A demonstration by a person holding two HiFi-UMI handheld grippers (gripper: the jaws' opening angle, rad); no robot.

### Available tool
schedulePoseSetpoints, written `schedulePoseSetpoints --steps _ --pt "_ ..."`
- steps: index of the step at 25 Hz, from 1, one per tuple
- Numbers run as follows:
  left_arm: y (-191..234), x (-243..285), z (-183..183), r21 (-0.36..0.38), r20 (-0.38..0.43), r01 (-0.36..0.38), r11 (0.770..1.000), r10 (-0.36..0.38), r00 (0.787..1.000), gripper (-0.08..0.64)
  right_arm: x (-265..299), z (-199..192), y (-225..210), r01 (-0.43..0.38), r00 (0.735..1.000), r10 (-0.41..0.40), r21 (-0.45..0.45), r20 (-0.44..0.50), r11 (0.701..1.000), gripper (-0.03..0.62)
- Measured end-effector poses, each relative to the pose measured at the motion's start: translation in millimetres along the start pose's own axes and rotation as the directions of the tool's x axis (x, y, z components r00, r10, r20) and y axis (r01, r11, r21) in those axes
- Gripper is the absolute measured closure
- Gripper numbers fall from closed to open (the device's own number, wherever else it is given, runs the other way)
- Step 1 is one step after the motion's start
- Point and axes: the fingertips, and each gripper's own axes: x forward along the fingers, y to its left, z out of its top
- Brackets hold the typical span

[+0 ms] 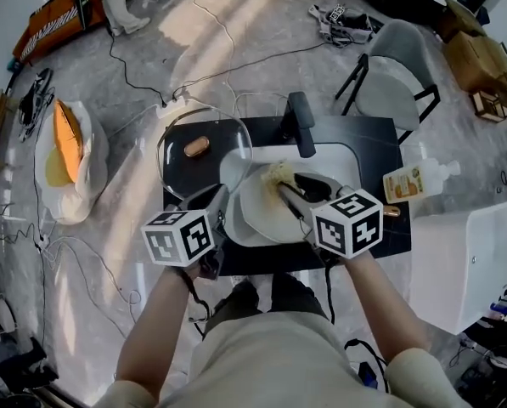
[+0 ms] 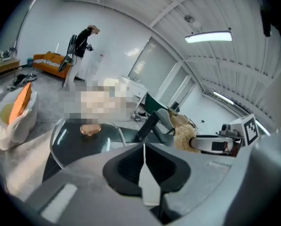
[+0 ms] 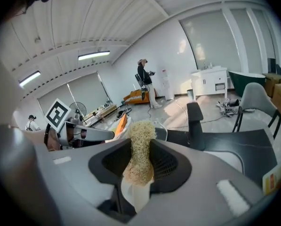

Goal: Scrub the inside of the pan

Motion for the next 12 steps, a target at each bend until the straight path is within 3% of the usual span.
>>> schedulePoseSetpoints --steps 7,12 --pt "-37 -44 65 0.111 0.148 0.027 0.993 -0.043 0.988 0.551 -52 71 34 0.019 0.983 -0.001 -0.095 0.184 0.995 0.465" --pt "-67 -77 106 0.247 0.245 0.013 0.969 -0.075 0.967 0.558 -93 114 56 0.043 0.946 0.000 -0.127 0.323 0.991 0.465"
